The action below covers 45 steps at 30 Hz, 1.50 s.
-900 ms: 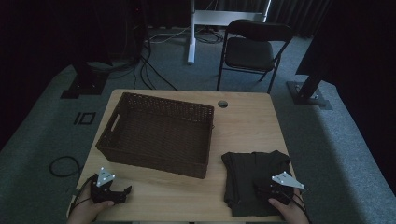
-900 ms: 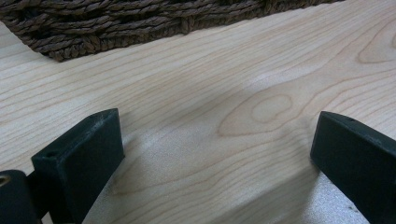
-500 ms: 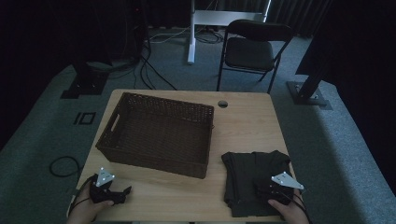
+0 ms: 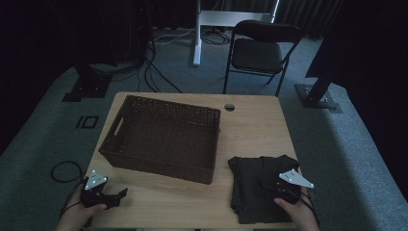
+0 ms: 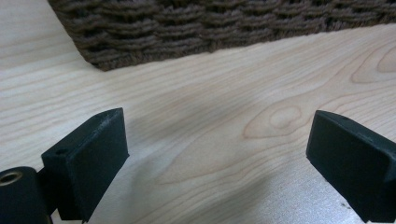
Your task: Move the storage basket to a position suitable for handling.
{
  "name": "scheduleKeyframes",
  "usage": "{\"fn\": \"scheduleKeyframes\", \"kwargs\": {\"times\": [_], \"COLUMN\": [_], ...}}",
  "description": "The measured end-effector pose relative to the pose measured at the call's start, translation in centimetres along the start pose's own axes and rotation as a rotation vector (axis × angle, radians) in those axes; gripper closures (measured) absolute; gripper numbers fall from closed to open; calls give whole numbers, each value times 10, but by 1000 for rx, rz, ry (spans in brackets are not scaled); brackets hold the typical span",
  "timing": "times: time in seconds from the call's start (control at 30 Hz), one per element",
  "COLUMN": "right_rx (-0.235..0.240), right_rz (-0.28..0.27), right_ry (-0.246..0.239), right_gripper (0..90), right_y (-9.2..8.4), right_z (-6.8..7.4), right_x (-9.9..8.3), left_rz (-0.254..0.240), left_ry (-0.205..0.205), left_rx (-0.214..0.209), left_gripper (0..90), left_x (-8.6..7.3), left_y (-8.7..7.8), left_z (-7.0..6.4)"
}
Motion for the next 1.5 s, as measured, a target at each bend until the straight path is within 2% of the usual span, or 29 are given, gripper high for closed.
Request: {"fn": "scheduleKeyframes", "kwargs": {"times": [0.17,0.43,0.57,0.7,0.83,0.93,1.03,1.13,1.23,1.3,1.33,1.5], "right_rx": [11,27,45,50,55,68,72,77,82,84,87,84], "right_rz": [-29,-50,-66,-70,-75,-80,-78,-80,-84,-87,-89,-93], "right_ry": [-10,-20,-1,-7,-18,-17,-15,-26,-31,-31,-31,-44], "right_gripper": [132,133,132,132,132,133,133,133,133,133,133,133], "right_y": [1,2,3,5,7,8,11,13,15,15,16,18], "right_z": [9,22,28,34,41,48,54,60,66,70,72,78], "right_x": [18,40,52,60,67,72,77,82,87,90,92,100], "left_rz": [-31,-49,-71,-79,-98,-121,-130,-148,-159,-180,-184,-180], "left_ry": [3,23,27,31,49,40,49,69,88,81,90,86], "left_rx": [13,24,13,10,17,14,19,1,12,23,27,27], "left_gripper": [58,58,58,58,58,58,58,58,58,58,58,58], "left_x": [9,26,34,42,55,66,75,87,98,106,110,124], "left_y": [-8,-24,-29,-33,-37,-39,-41,-46,-50,-54,-55,-54], "left_z": [4,9,9,12,14,17,19,16,15,18,19,24]}}
Point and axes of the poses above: each handheld gripper's, and its own axes: y roughly forward along the jaws, x roughly out of its top, z roughly to its left, the point moved 10 cm from there along y, roughly forward along the jaws, and after that the axes turned 15 degrees about -x, right-handed, at the moved point
